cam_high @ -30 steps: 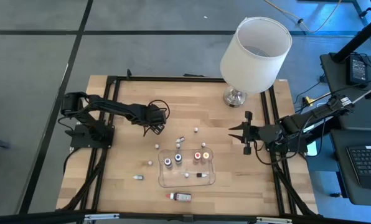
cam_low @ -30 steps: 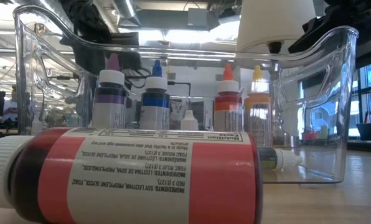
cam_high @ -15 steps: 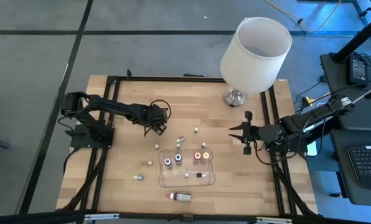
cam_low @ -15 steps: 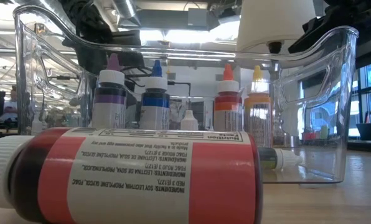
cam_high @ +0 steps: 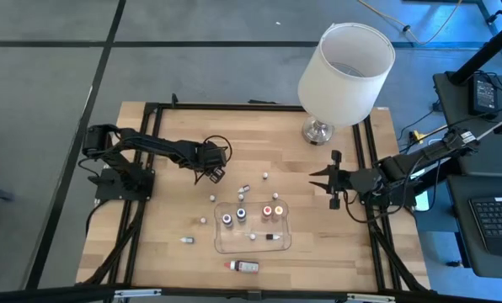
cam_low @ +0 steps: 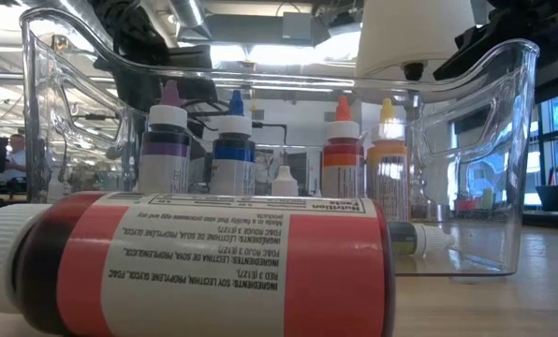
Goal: Pick & Place food coloring
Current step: Put the small pink food coloring bottle into the container
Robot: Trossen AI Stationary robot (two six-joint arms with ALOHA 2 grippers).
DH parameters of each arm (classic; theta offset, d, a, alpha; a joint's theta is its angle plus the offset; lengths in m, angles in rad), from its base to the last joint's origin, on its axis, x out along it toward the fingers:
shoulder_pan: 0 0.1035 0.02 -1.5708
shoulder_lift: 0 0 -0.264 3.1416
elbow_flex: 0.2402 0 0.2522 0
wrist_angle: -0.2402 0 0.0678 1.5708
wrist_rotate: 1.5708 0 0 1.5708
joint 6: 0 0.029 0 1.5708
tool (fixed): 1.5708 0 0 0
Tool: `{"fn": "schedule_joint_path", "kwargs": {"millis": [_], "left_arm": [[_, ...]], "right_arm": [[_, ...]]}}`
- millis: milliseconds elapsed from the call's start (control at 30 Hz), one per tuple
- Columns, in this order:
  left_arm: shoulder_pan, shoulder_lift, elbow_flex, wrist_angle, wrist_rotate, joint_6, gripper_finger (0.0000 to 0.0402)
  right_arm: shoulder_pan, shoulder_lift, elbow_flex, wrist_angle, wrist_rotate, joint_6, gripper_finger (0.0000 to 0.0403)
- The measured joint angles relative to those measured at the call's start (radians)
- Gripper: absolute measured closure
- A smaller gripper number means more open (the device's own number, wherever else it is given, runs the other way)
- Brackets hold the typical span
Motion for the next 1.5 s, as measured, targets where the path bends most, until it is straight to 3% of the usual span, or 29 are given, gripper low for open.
{"fn": "schedule_joint_path", "kwargs": {"millis": [167,400,733,1067,1500], "left_arm": [[0.0,0.0,0.0,0.001,-0.003,0.012,0.0328],[-0.005,-0.014,0.0,-0.007,0.007,0.028,0.0327],[-0.046,-0.199,0.063,0.012,0.037,0.1,0.0329],[-0.229,-0.281,0.146,0.281,0.184,0.276,0.0329],[-0.525,-0.187,0.269,0.322,0.167,0.342,0.0329]], "right_arm": [[0.0,0.0,0.0,0.0,0.0,0.0,0.0296],[0.0,0.0,0.0,0.0,0.0,0.0,0.0296],[0.0,0.0,0.0,0.049,0.003,0.054,0.0296],[0.0,0.0,0.0,0.06,0.0,0.054,0.0296],[0.0,0.0,0.0,0.053,0.0,0.048,0.0296]]}}
